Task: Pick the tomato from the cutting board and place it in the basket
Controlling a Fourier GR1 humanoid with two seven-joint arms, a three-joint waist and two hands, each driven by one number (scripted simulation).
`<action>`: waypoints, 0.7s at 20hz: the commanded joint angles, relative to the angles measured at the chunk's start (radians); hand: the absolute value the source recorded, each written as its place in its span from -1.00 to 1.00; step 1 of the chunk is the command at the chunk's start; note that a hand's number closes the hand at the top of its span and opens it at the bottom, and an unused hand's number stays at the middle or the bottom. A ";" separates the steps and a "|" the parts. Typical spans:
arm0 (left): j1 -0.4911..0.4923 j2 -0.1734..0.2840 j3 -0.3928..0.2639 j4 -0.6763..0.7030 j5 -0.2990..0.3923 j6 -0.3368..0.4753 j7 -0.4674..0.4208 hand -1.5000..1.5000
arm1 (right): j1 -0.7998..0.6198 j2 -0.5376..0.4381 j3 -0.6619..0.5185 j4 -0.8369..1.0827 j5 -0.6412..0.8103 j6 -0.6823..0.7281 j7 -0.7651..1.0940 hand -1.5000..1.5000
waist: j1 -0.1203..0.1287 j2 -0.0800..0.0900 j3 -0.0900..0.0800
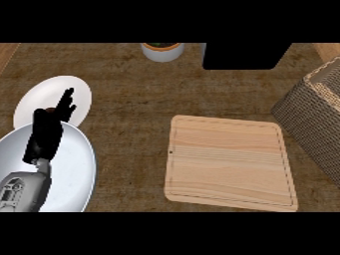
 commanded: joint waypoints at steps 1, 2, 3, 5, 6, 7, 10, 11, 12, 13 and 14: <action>-0.031 0.000 0.012 0.033 -0.002 -0.004 0.011 0.00 | -0.122 -0.158 -0.183 0.157 -0.152 0.122 -0.013 1.00 | -0.001 0.002 0.002; -0.025 0.015 0.014 -0.005 0.017 -0.029 0.035 0.00 | -0.100 -0.191 -0.172 0.238 -0.074 0.092 -0.097 1.00 | 0.009 0.004 0.003; -0.023 -0.014 -0.009 0.006 -0.022 0.016 0.027 0.00 | -0.100 -0.228 -0.194 0.303 -0.050 0.084 -0.152 1.00 | 0.010 0.006 0.003; 0.010 0.013 -0.012 -0.074 -0.002 -0.021 0.056 0.00 | -0.113 -0.284 -0.211 0.423 -0.003 0.052 -0.251 1.00 | 0.022 0.005 0.004; 0.012 0.004 -0.003 -0.057 0.005 -0.016 0.047 0.00 | -0.108 -0.323 -0.226 0.479 0.006 0.050 -0.321 1.00 | 0.020 0.006 0.004; -0.018 -0.016 -0.017 -0.070 -0.002 -0.005 0.092 0.00 | -0.114 -0.286 -0.180 0.501 0.036 0.002 -0.330 1.00 | 0.017 0.005 0.003; 0.009 -0.011 -0.020 -0.065 -0.004 -0.015 0.069 0.00 | -0.028 -0.331 -0.185 0.634 0.114 -0.078 -0.560 1.00 | 0.019 0.007 0.004; -0.046 0.010 0.019 -0.010 0.008 -0.026 0.063 0.00 | -0.090 -0.367 -0.199 0.647 0.049 -0.014 -0.541 1.00 | 0.011 0.005 0.003; -0.030 -0.015 -0.001 0.002 0.003 -0.027 0.027 0.00 | -0.079 -0.345 -0.184 0.670 0.058 -0.040 -0.573 1.00 | 0.011 0.005 0.003; -0.009 0.012 0.021 -0.005 0.011 -0.035 0.007 0.00 | -0.033 -0.355 -0.212 0.713 0.063 -0.062 -0.662 1.00 | 0.011 0.006 0.003; -0.047 -0.030 -0.014 -0.004 -0.013 -0.005 0.057 0.00 | -0.089 -0.349 -0.142 0.775 0.102 -0.099 -0.670 1.00 | 0.018 0.007 0.003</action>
